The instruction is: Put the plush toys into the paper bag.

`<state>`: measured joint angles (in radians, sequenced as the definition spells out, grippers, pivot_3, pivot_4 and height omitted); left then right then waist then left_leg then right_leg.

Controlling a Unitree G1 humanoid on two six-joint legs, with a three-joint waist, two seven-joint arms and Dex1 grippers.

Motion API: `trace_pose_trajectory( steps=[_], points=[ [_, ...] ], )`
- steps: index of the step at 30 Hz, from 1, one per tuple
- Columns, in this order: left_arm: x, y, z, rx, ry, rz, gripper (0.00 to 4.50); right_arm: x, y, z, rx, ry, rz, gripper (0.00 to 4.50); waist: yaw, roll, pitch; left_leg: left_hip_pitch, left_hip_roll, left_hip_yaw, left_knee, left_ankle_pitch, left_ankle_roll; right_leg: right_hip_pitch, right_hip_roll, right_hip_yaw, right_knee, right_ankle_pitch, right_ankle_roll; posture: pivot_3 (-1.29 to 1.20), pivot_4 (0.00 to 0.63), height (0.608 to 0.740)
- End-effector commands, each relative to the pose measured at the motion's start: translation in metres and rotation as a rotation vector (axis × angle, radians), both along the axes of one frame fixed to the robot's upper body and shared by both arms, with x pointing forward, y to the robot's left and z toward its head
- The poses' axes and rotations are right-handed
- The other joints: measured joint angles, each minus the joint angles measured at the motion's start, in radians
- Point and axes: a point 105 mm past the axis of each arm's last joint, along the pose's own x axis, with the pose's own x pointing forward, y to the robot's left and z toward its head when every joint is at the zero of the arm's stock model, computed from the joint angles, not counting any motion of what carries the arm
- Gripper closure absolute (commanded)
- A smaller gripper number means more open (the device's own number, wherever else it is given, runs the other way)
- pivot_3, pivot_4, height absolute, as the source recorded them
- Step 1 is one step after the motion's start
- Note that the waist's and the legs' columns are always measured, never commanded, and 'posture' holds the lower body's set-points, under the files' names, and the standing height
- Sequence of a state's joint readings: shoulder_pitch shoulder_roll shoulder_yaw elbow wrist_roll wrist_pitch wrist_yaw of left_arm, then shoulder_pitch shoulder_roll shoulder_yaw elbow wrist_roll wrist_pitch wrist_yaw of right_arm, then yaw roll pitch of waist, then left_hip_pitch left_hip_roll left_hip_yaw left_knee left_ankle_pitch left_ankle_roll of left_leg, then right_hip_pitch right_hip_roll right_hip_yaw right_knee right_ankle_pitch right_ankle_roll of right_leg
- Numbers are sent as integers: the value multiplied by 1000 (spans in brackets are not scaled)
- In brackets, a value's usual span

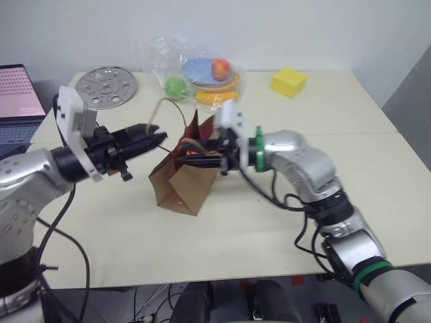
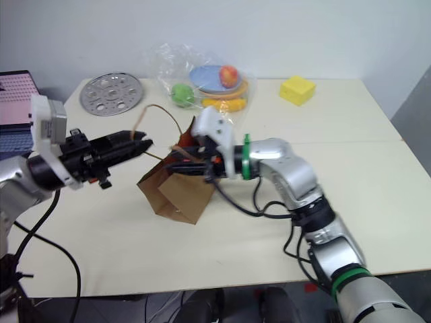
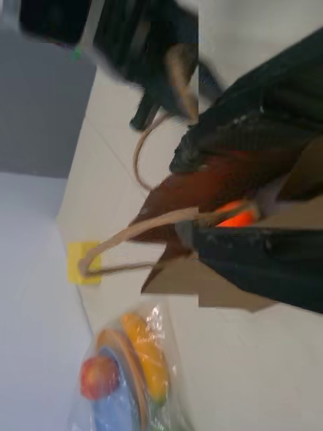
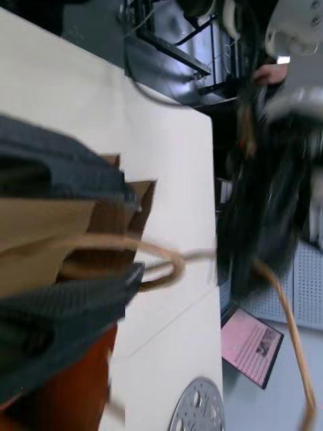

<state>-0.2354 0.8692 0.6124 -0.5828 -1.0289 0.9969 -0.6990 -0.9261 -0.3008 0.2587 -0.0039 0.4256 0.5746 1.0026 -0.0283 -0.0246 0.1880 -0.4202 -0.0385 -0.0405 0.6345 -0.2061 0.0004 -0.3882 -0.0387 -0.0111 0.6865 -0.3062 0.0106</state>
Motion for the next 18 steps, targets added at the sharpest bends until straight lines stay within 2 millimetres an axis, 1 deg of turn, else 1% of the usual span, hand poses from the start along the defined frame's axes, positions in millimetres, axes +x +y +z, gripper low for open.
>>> trace_pose_trajectory(
  steps=[1, 3, 4, 6, 7, 8, 11, 13, 15, 18],
  points=[
    [-27, -4, 10, 27, -30, -1, 1857, -10, -6, 24, 44, -58, 67, 1739, 0, 0, 0, 1, 0, 0, -1, 0, 0, 0, 0, 0, 0, 0, 0, 0, 150, 740],
    [-36, -2, 3, 31, -7, 46, 1358, -11, -12, 27, 30, -70, 86, 1114, 0, 0, 0, 2, 1, 0, -3, 0, 0, 1, 0, 0, 0, 0, 0, 0, 150, 740],
    [-41, -3, -12, 66, 27, 78, 1060, -13, -16, 29, 20, -76, 107, 769, -1, 0, 0, 2, 1, 0, -4, 0, 0, 0, 0, 0, 0, 0, 0, 0, 150, 740],
    [-51, -6, -33, 100, 78, 113, 464, -16, -22, 32, 4, -82, 138, 56, -4, 1, 0, 3, 1, 1, -4, 0, 0, 1, 0, 1, -1, 0, -1, 0, 150, 740],
    [-53, -3, -42, 121, 77, 159, 237, -18, -25, 34, -5, -86, 154, 0, -3, 1, 0, 3, 1, 2, -5, 0, 0, 1, 0, 1, -4, 1, -2, 0, 150, 740],
    [-50, 0, -46, 77, 60, 225, 38, -20, -28, 38, -7, -85, 166, 0, -1, 1, 0, 2, 1, 2, -5, 0, 0, 2, 0, 1, -5, 1, -2, 0, 150, 740],
    [-42, 4, -52, -15, 7, 343, 38, -22, -33, 43, -10, -89, 173, 0, 12, 1, 0, 2, 1, 2, -5, 0, 0, 2, 0, 0, -6, 1, -3, 0, 150, 740],
    [-38, -3, -65, 24, -36, 365, 38, -21, -38, 42, -5, -78, 166, 0, 21, 1, 0, 3, 2, 2, -5, 0, 0, 2, 0, -1, -6, 2, -4, 0, 150, 740],
    [-36, -13, -80, 68, -77, 374, 38, -21, -50, 34, -19, -67, 159, 0, 29, 1, 0, 3, 1, 3, -5, 0, 0, 3, 0, 0, -7, 2, -5, 0, 150, 740],
    [-31, -21, -92, 18, -83, 381, 38, -22, -62, 27, -45, -51, 132, 0, 37, -1, -1, 2, 1, 4, -5, 0, 1, 4, -1, 1, -12, 3, -5, 0, 150, 740]
  ],
)
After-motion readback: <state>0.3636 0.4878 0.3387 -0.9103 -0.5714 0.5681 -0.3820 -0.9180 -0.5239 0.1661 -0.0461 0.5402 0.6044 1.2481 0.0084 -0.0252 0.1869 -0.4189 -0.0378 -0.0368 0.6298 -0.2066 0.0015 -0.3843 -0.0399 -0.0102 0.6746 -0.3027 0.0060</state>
